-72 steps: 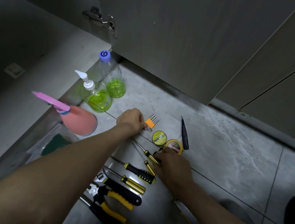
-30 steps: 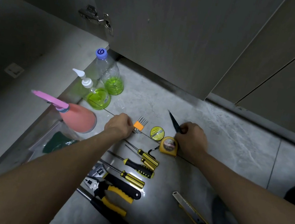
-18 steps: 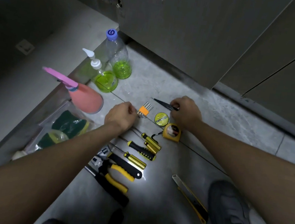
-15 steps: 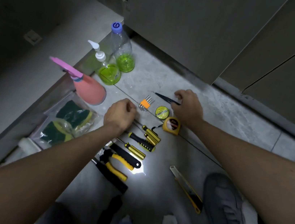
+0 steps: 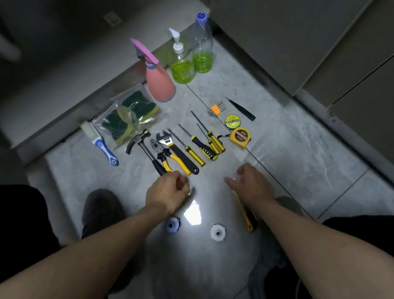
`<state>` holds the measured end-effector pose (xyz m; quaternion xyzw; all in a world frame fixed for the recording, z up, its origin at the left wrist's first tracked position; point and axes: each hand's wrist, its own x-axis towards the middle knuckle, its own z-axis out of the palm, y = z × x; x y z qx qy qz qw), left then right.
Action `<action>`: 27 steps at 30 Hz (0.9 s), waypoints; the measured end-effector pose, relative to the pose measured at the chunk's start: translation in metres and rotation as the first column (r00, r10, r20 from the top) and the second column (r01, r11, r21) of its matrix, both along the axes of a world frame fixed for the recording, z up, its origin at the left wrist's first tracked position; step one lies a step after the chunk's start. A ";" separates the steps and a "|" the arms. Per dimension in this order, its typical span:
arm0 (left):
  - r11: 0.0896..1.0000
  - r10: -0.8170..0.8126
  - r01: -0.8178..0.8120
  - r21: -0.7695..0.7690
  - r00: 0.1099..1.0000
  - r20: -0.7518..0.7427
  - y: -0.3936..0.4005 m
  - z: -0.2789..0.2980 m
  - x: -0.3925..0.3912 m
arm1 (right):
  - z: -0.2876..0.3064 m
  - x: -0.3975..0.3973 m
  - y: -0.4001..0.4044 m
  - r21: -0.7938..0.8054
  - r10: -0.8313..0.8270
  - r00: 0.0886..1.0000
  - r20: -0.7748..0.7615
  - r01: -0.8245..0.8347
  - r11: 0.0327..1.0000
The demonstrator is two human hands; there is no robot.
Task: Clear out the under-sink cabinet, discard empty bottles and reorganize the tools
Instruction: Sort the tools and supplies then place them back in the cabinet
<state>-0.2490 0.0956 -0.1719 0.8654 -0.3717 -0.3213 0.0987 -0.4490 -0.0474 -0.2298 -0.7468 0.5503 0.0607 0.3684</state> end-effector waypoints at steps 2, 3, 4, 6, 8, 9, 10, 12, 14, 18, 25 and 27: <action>0.999 -0.010 0.009 0.054 1.000 0.017 0.026 -0.003 -0.010 | 0.000 -0.010 0.013 0.016 0.020 0.997 -0.072 -0.019 1.000; 0.996 -0.030 0.028 0.082 0.999 0.024 0.037 -0.004 -0.015 | 0.000 -0.014 0.018 0.012 0.028 0.994 -0.107 -0.027 1.000; 0.993 -0.048 0.045 0.107 0.998 0.029 0.046 -0.006 -0.021 | 0.000 -0.018 0.024 0.008 0.033 0.989 -0.144 -0.032 0.999; 0.989 -0.066 0.060 0.138 0.997 0.037 0.063 -0.010 -0.032 | 0.002 -0.026 0.035 0.015 0.039 0.976 -0.213 -0.036 0.999; 0.985 -0.071 0.065 0.160 0.997 0.032 0.076 -0.016 -0.040 | 0.003 -0.033 0.045 0.022 0.058 0.967 -0.248 -0.055 0.998; 0.983 -0.068 0.063 0.171 0.997 0.023 0.081 -0.019 -0.043 | 0.005 -0.035 0.048 0.005 0.065 0.968 -0.243 -0.066 0.998; 0.982 -0.068 0.064 0.178 0.998 0.017 0.085 -0.022 -0.045 | 0.007 -0.036 0.052 -0.039 0.078 0.972 -0.220 -0.089 0.995; 0.982 -0.063 0.060 0.178 0.998 0.013 0.089 -0.025 -0.046 | 0.011 -0.035 0.058 -0.159 0.194 0.971 -0.136 -0.215 0.964; 0.984 -0.038 0.036 0.172 0.999 0.006 0.090 -0.027 -0.047 | 0.017 -0.030 0.067 -0.142 0.389 0.920 -0.055 -0.393 0.909; 0.974 -0.060 0.061 0.219 0.998 -0.009 0.093 -0.033 -0.049 | 0.017 -0.024 0.095 0.006 0.682 0.725 -0.094 -0.684 0.729; 0.986 -0.014 0.023 0.165 0.998 -0.055 0.089 -0.033 -0.045 | 0.004 -0.012 0.106 0.014 0.730 0.655 -0.194 -0.742 0.670; 0.992 -0.006 0.015 0.126 0.997 -0.075 0.090 -0.030 -0.044 | 0.005 -0.008 0.099 0.000 0.700 0.705 -0.112 -0.704 0.710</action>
